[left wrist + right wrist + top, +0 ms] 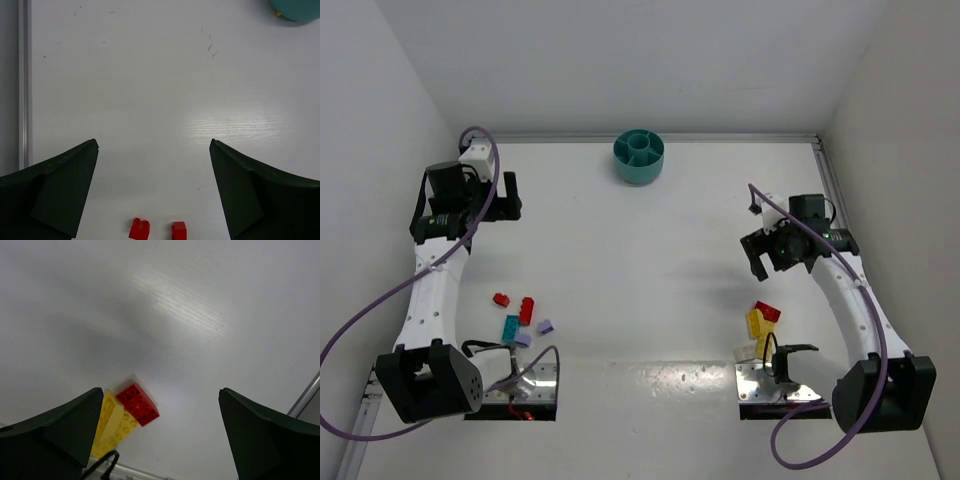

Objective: Sort the legos into containers by color

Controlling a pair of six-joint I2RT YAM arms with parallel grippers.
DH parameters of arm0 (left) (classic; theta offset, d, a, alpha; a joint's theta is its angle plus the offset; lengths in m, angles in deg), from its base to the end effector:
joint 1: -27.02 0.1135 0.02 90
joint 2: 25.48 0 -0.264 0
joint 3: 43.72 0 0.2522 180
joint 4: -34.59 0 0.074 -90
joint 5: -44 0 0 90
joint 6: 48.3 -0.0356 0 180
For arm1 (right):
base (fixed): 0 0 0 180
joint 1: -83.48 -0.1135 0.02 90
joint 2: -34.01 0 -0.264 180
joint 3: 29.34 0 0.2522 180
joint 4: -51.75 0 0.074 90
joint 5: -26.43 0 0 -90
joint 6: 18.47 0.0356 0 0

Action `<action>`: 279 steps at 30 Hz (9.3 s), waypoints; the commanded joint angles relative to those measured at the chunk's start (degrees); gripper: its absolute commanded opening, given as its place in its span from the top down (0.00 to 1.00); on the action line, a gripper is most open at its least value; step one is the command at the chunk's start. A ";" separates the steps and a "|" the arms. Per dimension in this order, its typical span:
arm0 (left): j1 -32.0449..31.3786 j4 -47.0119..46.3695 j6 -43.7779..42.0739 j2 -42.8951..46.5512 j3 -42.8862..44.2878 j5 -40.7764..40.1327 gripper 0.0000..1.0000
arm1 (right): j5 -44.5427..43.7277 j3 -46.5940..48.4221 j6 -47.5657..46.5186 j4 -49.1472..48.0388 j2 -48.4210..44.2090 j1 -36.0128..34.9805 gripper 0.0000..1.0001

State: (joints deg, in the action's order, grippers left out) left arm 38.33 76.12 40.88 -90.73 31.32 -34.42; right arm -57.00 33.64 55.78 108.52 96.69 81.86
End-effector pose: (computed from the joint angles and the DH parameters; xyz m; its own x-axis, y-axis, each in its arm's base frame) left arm 0.2471 0.0421 0.3389 -0.5162 -0.0889 -0.8519 -0.0173 0.9955 -0.0934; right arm 0.2112 0.0100 0.2582 -0.7772 -0.2917 -0.5575 -0.3140 0.9476 -0.0581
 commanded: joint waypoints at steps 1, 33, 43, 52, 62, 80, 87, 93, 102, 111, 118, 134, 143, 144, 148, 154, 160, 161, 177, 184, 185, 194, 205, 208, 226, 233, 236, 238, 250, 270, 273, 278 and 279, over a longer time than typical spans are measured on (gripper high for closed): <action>0.38 -0.87 -1.73 0.74 -0.02 0.03 0.00 | 1.50 3.69 -7.07 7.69 0.69 0.57 0.03; 0.38 -3.69 -3.40 -2.59 -2.30 3.46 0.00 | -6.04 -12.30 -38.13 9.47 7.80 -0.57 0.42; 0.38 -4.74 -3.40 -3.65 -3.36 3.46 0.00 | -4.02 -10.98 -36.55 7.09 14.66 -0.57 0.40; 0.38 -5.79 -3.40 -5.32 -3.88 3.46 0.00 | -2.26 -9.31 -35.49 5.87 18.97 -1.10 0.39; 0.38 -6.32 -2.87 -6.46 -3.88 3.46 0.00 | -3.32 -7.56 -31.63 -2.04 23.63 -1.10 0.51; 0.38 -6.85 -2.87 -8.05 -3.36 2.40 0.00 | 7.49 19.86 -20.47 -0.91 41.47 -5.14 0.75; 0.38 -6.85 -2.87 -9.10 -3.36 3.54 0.00 | 14.08 24.79 -15.37 -1.43 42.18 -9.70 0.80; 0.38 -7.38 -2.34 -11.38 -2.83 4.59 0.00 | 13.56 32.34 -14.05 -5.20 44.10 -13.48 0.89; 0.38 -10.01 -1.11 -11.39 -2.83 5.30 0.00 | 11.63 38.33 6.24 -31.98 45.96 -15.95 1.00; 0.38 -11.16 -0.59 -12.53 -2.83 5.83 0.00 | 9.43 38.08 21.19 -57.13 52.81 -19.38 1.00; 0.38 -11.69 -0.06 -15.95 -2.21 6.44 0.00 | 7.59 30.34 25.86 -84.45 55.36 -21.75 1.00; 0.90 -12.83 -0.06 -20.35 -0.02 7.59 0.00 | -6.21 36.57 28.23 -93.01 66.78 -24.39 1.00; 0.91 -12.83 -0.06 -23.33 -0.02 8.20 0.00 | -8.33 38.50 28.84 -92.40 69.07 -24.39 1.00; 0.91 -12.83 -0.06 -23.34 -0.02 8.72 0.00 | -7.80 38.50 28.84 -92.40 69.07 -24.39 1.00; 1.43 -13.36 -0.06 -23.34 -0.02 8.73 0.00 | -8.33 38.50 28.84 -91.87 69.07 -24.39 0.88; 1.43 -13.88 -0.59 -23.34 -0.02 9.78 0.00 | -8.33 37.36 28.84 -92.40 69.07 -24.39 0.60; 1.96 -13.88 -1.11 -22.81 -0.54 10.40 0.00 | -6.58 36.84 28.84 -92.40 67.76 -24.39 0.42; 1.96 -13.88 -1.11 -22.81 -0.54 10.40 0.00 | -6.57 36.83 28.84 -92.40 67.75 -24.39 0.40; 1.96 12.20 -27.81 -10.43 0.25 12.17 0.04 | 1.61 40.54 12.60 -33.80 48.17 -22.98 0.43; 0.47 32.51 -40.14 -14.72 -0.45 5.75 0.15 | 6.34 25.59 8.54 -27.63 37.62 -22.45 0.43; 0.47 33.39 -40.14 -16.47 -0.46 5.74 0.17 | 8.18 25.58 8.54 -26.58 37.00 -22.45 0.43; -2.69 30.33 -28.37 -22.19 -3.18 4.07 0.31 | 10.92 24.35 9.77 -22.88 37.52 -22.45 0.43; -10.43 29.87 -19.32 -24.74 -5.64 -5.06 0.39 | 11.45 25.58 8.72 -20.06 40.94 -22.45 0.43; -10.43 30.50 -17.56 -25.27 -5.64 -7.43 0.40 | 11.45 25.58 8.19 -19.54 40.95 -22.45 0.43; -14.47 31.56 -16.41 -29.57 -5.64 -10.43 0.41 | 11.45 27.25 7.05 -17.96 42.71 -22.45 0.45; -15.00 31.56 -15.27 -31.16 -5.64 -10.43 0.44 | 11.98 26.73 7.05 -18.48 42.18 -22.45 0.45; -15.00 31.03 -15.26 -31.77 -5.64 -11.05 0.46 | 11.98 27.34 6.52 -17.96 42.18 -22.45 0.46; -15.00 31.03 -14.74 -32.30 -5.64 -11.57 0.48 | 11.98 27.34 6.52 -17.95 42.18 -22.45 0.46; -15.00 31.03 -14.74 -33.45 -4.42 -10.44 0.78 | 11.45 26.81 5.99 -17.95 41.57 -22.45 0.48; -16.75 -0.55 -17.91 -29.57 21.52 23.67 0.97 | 6.97 19.96 10.47 -22.09 33.13 -20.35 0.49; -19.83 -9.47 -19.21 -33.44 24.15 24.29 0.97 | 8.19 19.96 11.27 -22.09 33.74 -19.12 0.49; -23.00 -19.04 -19.58 -40.12 29.24 25.51 0.99 | 8.20 22.85 11.79 -21.56 36.02 -17.44 0.49; -23.00 -20.20 -18.87 -41.17 30.03 25.52 1.00 | 8.20 23.64 11.79 -21.04 36.03 -16.83 0.49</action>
State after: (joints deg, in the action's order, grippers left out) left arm 15.99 66.85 22.06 -129.72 57.98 -12.11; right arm -48.78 54.05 66.47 88.32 131.94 64.04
